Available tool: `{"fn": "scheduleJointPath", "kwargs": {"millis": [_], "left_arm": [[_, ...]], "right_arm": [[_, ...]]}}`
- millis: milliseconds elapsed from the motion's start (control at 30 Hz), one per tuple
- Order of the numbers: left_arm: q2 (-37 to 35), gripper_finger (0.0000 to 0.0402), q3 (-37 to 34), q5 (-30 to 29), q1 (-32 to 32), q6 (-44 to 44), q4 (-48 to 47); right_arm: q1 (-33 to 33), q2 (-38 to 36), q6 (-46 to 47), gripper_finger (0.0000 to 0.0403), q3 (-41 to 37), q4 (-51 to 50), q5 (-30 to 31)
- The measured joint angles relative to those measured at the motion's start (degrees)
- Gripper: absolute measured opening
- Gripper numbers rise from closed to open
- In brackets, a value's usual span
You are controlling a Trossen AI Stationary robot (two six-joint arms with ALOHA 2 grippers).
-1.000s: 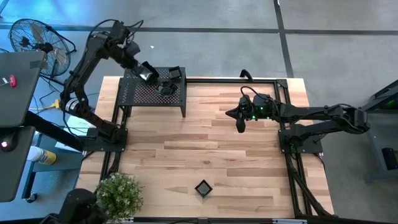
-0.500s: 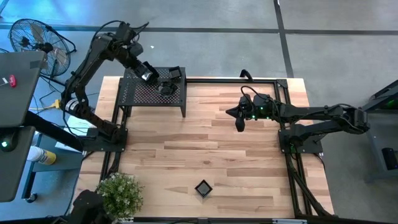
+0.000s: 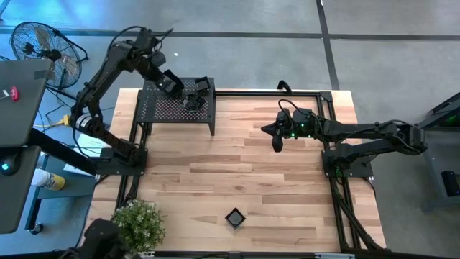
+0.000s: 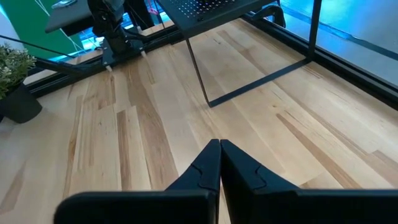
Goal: Pick & Place Mini shaped plates
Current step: Stack the distorted square plate on top of the other distorted square plates on the shelf, then stack the square plate on top of the other square plates on the shelf
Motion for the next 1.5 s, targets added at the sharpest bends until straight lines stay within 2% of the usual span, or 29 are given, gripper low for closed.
{"fn": "scheduleJointPath", "kwargs": {"millis": [200,367,567,667,767,1000,1100,1200,1333,1400,1500], "left_arm": [[-0.2,0.0003,2.2,1.5,0.3,-1.2,0.2],[-0.1,0.0001,3.1,10.2,3.3,-2.8,-0.3],[0.1,0.0001,1.8,15.9,5.1,-3.0,-2.1],[0.2,0.0003,0.9,16.0,4.9,-2.0,-2.1],[0.2,0.0021,0.9,15.6,4.8,-0.2,-2.2],[0.2,0.0093,0.9,14.3,4.9,-1.6,-2.7],[0.1,0.0105,0.8,13.6,4.9,-1.4,-3.4],[-0.9,0.0094,0.8,13.5,4.1,-2.0,-3.4],[-3.7,0.0043,0.8,13.7,-0.1,-6.0,-2.7],[-5.7,0.0013,0.8,13.7,-4.0,-7.6,-2.0],[-8.1,0.0011,0.8,13.2,-12.7,-13.1,0.7]], "right_arm": [[0.0,0.0,0.0,0.0002,0.0,0.0,0.0],[0.0,0.0,0.0,0.0004,0.0,0.0,0.0],[0.0,0.0,-0.1,0.0002,0.0,0.0,0.0],[0.0,0.0,-0.1,0.0004,0.0,0.0,0.2],[0.0,0.0,-0.1,0.0002,0.0,0.0,0.3],[0.0,0.0,-0.1,0.0003,0.0,0.0,0.2],[0.0,0.0,-0.1,0.0001,0.0,0.0,0.2],[0.0,0.0,0.5,0.0003,0.0,0.0,0.2],[0.0,0.0,1.8,0.0002,0.0,0.0,-0.6],[0.0,0.0,2.7,0.0001,0.0,0.0,-0.9],[0.0,0.0,2.9,0.0002,0.0,-0.3,-0.8]]}}
